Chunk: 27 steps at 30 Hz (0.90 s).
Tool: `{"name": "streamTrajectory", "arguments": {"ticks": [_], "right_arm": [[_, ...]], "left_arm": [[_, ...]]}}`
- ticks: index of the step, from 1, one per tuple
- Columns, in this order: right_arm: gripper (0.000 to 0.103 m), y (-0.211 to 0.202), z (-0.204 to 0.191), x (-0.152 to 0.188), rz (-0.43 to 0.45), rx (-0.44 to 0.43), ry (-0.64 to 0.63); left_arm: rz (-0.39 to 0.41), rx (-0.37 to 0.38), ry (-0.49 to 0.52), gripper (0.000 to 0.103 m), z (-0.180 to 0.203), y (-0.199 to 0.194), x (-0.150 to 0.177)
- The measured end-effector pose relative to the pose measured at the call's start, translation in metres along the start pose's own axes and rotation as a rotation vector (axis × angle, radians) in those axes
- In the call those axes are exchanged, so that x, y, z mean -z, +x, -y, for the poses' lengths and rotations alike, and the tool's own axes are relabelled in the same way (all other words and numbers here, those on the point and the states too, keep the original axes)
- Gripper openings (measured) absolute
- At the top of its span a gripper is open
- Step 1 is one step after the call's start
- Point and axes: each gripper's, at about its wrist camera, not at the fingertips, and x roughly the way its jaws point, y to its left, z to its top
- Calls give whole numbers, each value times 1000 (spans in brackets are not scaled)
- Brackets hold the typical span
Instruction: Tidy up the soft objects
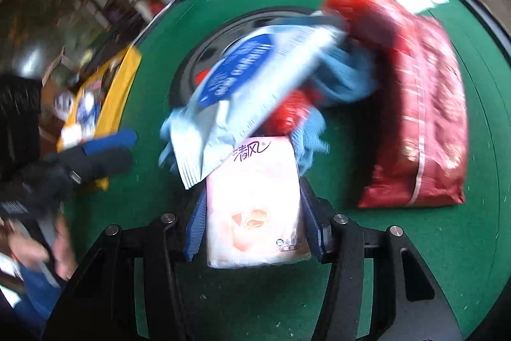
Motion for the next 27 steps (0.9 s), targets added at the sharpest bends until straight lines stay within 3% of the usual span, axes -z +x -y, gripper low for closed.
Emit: {"name": "streamTrajectory", "arguments": {"ticks": [4,10,15,17,20,27], "right_arm": [[52,-17,22,-4,54,-5,109],[52,-21,33,-7,65,-24,149],[52,-8,12,-6,58,-32,135],[52,-6,11,-5,57,-28,130],[52,-4,7,-2,49,-58,118],[52,7,-5,2,19,-106,85]], "left_arm": [[-10,-89,55,73,9,17,-3],[-76,-129,128,73,25,47,-6],[-31,-203,163,71,28,59,-3],[-23,-217,190,53,29,58,0],[-7,-238,208,47,27,50,7],[42,-222,217,46,23,27,10]]}}
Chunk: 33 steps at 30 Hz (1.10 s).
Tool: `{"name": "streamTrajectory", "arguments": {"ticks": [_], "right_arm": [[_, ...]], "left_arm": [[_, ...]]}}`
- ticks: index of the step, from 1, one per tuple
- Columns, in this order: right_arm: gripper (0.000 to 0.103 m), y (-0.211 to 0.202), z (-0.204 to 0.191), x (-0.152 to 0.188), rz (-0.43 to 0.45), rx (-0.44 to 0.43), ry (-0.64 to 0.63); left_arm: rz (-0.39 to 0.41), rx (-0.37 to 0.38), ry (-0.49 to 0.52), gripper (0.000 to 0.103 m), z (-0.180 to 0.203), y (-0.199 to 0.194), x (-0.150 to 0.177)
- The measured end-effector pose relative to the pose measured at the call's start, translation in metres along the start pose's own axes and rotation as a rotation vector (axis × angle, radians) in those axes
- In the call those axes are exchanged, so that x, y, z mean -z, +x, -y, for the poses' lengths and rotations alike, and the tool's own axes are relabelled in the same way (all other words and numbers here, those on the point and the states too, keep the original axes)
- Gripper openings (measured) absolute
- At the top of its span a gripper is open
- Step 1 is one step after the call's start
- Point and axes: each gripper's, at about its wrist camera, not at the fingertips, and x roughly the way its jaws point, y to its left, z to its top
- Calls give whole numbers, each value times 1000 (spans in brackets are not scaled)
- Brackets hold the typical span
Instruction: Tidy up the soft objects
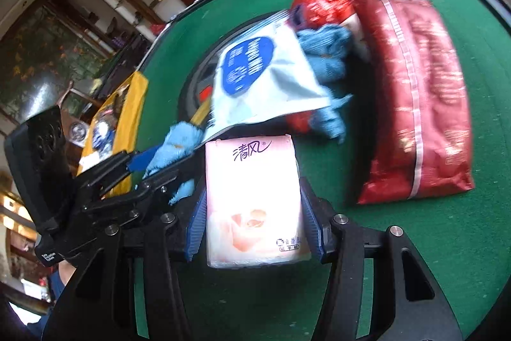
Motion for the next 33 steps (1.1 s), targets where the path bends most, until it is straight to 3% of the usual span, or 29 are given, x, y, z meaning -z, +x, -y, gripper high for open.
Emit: {"name": "streamTrajectory", "arguments": {"ticks": [9,33], "right_arm": [[53,-1,-19,3,18,-83,-67],[53,2,-45,10,91,-149,-179]], "left_arm": [[100,37,-18,46,-5,-34,-5],[218,75,-92,46,-33,-72,-11]]}}
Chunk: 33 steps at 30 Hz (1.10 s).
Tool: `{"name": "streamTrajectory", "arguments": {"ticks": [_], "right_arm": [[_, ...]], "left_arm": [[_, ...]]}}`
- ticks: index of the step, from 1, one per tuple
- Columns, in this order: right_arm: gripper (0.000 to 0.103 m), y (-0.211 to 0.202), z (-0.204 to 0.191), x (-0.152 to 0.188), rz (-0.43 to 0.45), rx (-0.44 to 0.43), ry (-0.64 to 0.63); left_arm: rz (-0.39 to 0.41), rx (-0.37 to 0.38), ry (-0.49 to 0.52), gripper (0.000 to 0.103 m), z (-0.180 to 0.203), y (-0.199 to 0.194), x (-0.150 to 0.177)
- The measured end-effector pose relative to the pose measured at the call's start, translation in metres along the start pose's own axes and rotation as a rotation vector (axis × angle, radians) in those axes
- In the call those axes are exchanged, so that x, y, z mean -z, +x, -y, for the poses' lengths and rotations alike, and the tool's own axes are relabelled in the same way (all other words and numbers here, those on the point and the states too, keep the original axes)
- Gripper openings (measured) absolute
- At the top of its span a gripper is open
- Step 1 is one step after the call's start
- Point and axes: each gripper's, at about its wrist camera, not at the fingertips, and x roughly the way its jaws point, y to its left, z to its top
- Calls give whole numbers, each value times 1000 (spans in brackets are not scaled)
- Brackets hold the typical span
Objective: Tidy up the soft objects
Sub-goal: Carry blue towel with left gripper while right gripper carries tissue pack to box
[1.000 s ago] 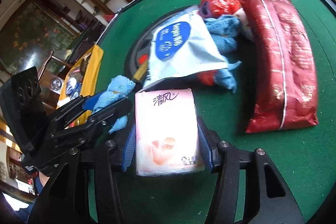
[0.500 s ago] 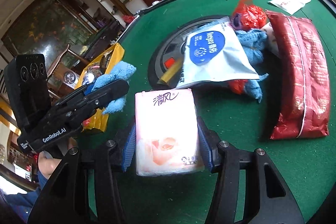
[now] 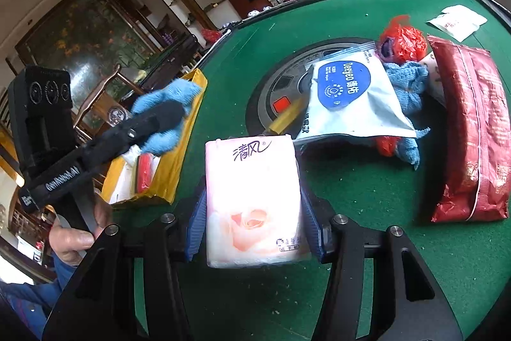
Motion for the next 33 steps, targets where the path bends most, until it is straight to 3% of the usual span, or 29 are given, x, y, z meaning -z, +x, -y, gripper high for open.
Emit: {"name": "streamTrajectory", "arguments": {"ticks": [12,20,28,33], "right_arm": [[53,15,-22,-3,14,-31,42],[53,41,-80,-10,24,-44,-28],[53,72,-134,-17,20,-68,-93],[53,103,-167,-22,-14,-117,-110]], "left_arm": [[94,12,-55,46,-21,-32,-9],[160,-2,-109,46,-43,-61,-7],[241,-71,-183,46,-83,-103,10],[260,-172,-259,46,-117,-118,19]]}}
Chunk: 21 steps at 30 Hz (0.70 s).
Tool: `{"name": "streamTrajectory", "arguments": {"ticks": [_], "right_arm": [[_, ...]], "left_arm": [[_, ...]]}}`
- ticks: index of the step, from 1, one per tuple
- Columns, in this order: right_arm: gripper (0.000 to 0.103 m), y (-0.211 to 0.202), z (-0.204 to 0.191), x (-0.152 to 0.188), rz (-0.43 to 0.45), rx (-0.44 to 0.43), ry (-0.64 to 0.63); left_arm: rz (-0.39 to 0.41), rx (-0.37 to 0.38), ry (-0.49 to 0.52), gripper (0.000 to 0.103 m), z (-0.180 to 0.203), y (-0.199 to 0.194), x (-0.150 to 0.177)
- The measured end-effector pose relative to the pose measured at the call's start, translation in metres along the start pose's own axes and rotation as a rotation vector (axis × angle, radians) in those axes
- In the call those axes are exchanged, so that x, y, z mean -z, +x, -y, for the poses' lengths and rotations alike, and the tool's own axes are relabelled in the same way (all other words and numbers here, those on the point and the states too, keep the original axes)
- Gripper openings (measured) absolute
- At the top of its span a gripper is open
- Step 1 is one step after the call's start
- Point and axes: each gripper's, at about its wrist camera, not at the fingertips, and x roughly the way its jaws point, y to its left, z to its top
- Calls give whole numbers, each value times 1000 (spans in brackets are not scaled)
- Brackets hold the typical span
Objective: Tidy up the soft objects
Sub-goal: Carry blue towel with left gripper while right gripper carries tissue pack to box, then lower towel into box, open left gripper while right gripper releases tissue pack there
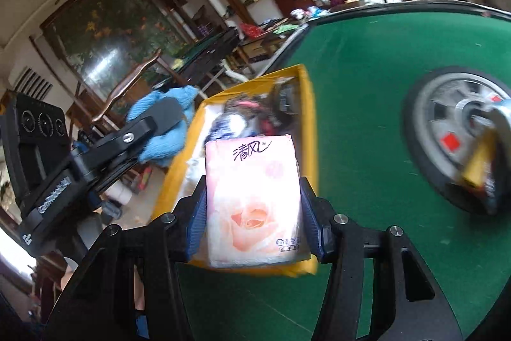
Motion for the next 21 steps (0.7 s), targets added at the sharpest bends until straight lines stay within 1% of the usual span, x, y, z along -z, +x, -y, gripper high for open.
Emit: {"name": "streamTrajectory", "arguments": {"ticks": [3,5,7,9,12,21], "right_arm": [[53,24,-17,2,-35,29,-37],[53,41,-25,7,-66,73,-70],[53,54,-27,9,-90,122,-94],[53,62,-27,10,-111,161,-109],[53,67,-20,12,-133,174,-106],[54,74,-31,23,-141,209,-203]], "left_arm": [[1,-77,-24,46,-21,-3,0],[-15,-134,-35,46,-34,0,3],[-54,-188,-43,46,-42,9,6],[-84,-216,-40,47,-45,17,9],[-129,-270,-9,47,-45,28,13],[-160,-291,-1,47,-49,30,20]]}}
